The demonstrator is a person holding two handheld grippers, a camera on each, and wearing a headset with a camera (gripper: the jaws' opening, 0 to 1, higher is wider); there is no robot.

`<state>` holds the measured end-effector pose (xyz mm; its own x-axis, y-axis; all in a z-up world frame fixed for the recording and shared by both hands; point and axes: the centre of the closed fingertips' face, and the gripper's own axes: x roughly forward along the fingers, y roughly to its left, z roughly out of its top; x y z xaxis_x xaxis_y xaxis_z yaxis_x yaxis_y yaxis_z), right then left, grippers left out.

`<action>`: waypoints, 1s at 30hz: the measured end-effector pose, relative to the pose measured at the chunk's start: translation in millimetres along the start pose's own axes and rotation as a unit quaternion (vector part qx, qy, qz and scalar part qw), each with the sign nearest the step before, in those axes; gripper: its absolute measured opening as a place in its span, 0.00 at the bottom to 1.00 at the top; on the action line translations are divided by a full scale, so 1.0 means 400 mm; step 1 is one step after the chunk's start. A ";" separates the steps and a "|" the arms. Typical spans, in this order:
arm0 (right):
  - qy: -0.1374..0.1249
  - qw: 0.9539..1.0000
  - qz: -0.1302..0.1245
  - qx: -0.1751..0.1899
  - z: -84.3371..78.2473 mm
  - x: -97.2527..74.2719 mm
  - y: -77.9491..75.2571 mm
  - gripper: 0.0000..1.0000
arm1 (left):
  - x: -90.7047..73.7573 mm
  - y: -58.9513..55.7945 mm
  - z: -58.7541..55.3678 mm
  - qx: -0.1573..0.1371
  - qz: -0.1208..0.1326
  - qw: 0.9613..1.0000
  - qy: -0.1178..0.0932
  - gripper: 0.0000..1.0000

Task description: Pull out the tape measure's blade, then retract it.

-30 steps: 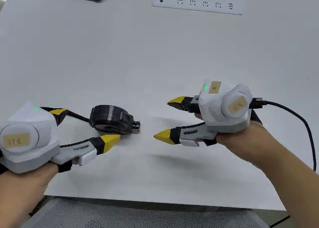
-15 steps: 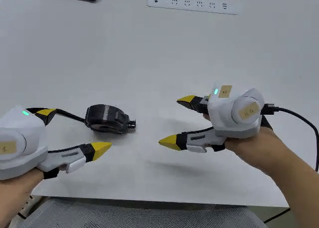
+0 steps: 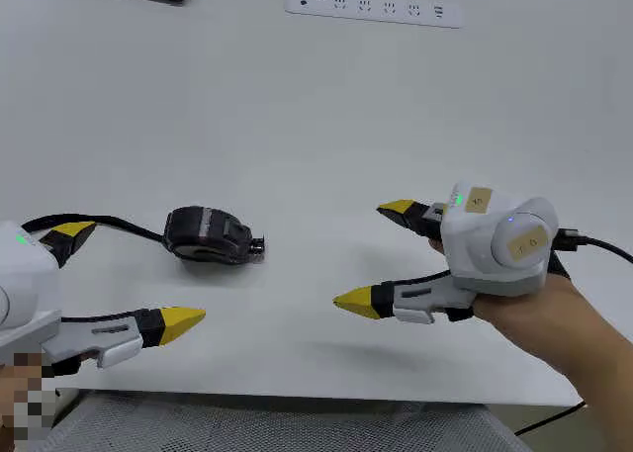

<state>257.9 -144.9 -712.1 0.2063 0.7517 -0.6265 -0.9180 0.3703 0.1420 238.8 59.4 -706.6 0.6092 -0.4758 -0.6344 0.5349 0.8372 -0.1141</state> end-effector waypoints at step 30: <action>-0.002 1.000 -0.011 0.022 -0.066 -0.075 0.041 0.94 | -0.063 0.005 -0.015 0.039 -0.046 0.998 0.011 0.99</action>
<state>227.6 -176.0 -711.2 0.2268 0.7450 -0.6273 -0.8974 0.4102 0.1627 221.0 74.6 -695.6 0.5432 -0.5432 -0.6402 0.6325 0.7662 -0.1134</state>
